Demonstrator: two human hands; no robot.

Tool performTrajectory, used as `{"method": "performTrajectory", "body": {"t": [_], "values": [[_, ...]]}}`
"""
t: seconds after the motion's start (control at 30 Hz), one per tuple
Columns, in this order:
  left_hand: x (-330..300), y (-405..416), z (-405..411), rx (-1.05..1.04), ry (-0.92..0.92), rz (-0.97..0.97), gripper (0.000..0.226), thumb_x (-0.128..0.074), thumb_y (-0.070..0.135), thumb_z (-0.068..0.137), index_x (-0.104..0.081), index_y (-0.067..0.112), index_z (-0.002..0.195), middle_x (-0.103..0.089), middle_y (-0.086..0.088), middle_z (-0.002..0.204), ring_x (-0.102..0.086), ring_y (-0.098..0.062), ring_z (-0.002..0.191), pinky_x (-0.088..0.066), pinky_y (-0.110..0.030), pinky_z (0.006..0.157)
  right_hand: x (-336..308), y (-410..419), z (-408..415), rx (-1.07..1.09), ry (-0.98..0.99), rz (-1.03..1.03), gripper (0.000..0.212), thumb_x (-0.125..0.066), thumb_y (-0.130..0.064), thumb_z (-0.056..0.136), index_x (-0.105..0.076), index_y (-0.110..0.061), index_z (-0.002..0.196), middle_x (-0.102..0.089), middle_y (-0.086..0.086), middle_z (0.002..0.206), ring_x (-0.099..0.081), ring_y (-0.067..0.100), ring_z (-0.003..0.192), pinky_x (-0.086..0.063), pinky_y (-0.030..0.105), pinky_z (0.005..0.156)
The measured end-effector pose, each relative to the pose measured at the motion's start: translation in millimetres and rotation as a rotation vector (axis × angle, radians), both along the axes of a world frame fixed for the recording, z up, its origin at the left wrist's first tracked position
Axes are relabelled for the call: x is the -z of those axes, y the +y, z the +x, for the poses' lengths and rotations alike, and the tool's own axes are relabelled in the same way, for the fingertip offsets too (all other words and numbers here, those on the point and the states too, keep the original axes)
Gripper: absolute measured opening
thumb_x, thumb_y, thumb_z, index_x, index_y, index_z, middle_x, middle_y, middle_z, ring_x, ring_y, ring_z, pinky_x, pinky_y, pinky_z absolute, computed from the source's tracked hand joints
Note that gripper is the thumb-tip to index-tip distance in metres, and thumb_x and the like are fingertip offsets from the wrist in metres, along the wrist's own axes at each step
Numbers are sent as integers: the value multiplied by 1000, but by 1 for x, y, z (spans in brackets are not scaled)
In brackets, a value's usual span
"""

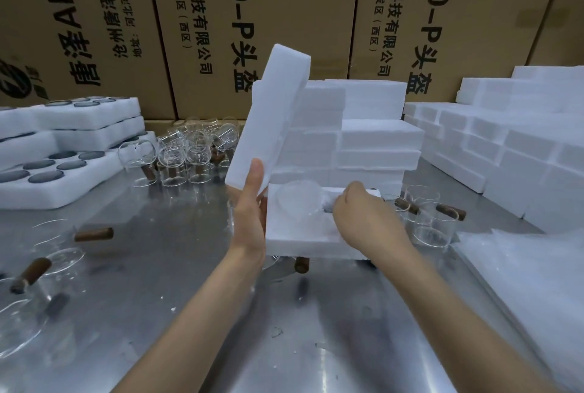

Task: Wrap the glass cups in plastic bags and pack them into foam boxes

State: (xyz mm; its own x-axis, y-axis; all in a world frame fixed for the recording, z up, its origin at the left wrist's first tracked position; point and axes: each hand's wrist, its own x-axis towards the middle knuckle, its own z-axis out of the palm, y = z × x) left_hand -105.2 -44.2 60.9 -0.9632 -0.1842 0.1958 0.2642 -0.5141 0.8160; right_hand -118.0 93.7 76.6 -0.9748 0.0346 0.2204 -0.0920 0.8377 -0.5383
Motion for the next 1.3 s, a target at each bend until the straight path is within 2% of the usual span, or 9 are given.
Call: {"method": "performTrajectory", "body": {"t": [0.17, 0.3, 0.37, 0.5, 0.8, 0.93, 1.03, 1.17, 1.3], "values": [[0, 0, 0, -24, -52, -49, 99, -64, 63, 61, -40, 11, 142, -54, -18, 135, -53, -38, 123, -40, -58, 104, 12, 0, 4, 39, 98, 192, 11, -33, -15, 95, -40, -9, 100, -60, 10, 90, -48, 31, 80, -30, 35, 65], [1, 0, -3, -91, -74, -31, 93, -62, 60, 65, -41, 11, 141, -48, -20, 140, -49, -38, 127, -39, -57, 105, 16, -4, 11, -68, 358, -65, 33, -32, -27, 98, -45, -21, 127, -53, 3, 122, -48, 24, 110, -38, 38, 89], [1, 1, -3, -119, -65, -47, 90, -62, 59, 67, -41, 10, 140, -44, -21, 142, -47, -38, 128, -38, -57, 106, 18, -8, 15, -241, 378, -174, 42, -31, -42, 98, -41, -30, 137, -46, -5, 136, -42, 16, 122, -33, 36, 103], [3, 1, -4, -142, -31, -79, 84, -69, 55, 77, -40, 9, 141, -45, -21, 141, -48, -37, 128, -38, -57, 105, 29, -13, 12, -277, 331, 45, 58, -29, -60, 92, -29, -35, 144, -43, -12, 141, -30, 11, 133, -20, 36, 112], [8, 1, -6, -174, -22, -206, 124, -73, 80, 37, -41, 20, 141, -41, -17, 144, -42, -34, 132, -38, -54, 106, 40, 0, 18, -181, 393, -65, 77, -8, -75, 80, -4, -37, 145, -9, -14, 154, 7, 2, 140, 19, 35, 111], [8, 0, -6, -171, -16, -226, 126, -73, 83, 33, -38, 27, 141, -39, -15, 145, -41, -33, 133, -39, -55, 106, 40, 22, 11, 103, 396, -232, 66, -30, -61, 90, -26, -21, 143, -31, 4, 147, -20, 23, 137, -14, 44, 114], [10, 0, -7, -196, 18, -252, 116, -74, 76, 42, -35, 29, 140, -38, -13, 145, -43, -31, 131, -41, -53, 104, 41, 43, 0, 146, 152, -509, 53, -43, -44, 92, -34, -19, 139, -46, 5, 135, -42, 23, 122, -34, 37, 101], [12, 3, -6, -246, 57, -295, 100, -67, 65, 55, -29, 27, 140, -35, -10, 142, -47, -24, 126, -45, -50, 102, 45, 47, -6, 72, -144, -666, 34, -39, -38, 94, -45, -26, 126, -55, -4, 104, -55, 23, 102, -52, 43, 84], [8, -10, -7, -115, 164, -313, 84, -71, 47, 64, -34, 24, 136, -50, -13, 133, -57, -30, 118, -52, -49, 92, 44, 43, -7, 35, -142, -749, 23, -36, -28, 98, -46, -26, 118, -51, -11, 85, -54, 12, 75, -48, 27, 53]]}}
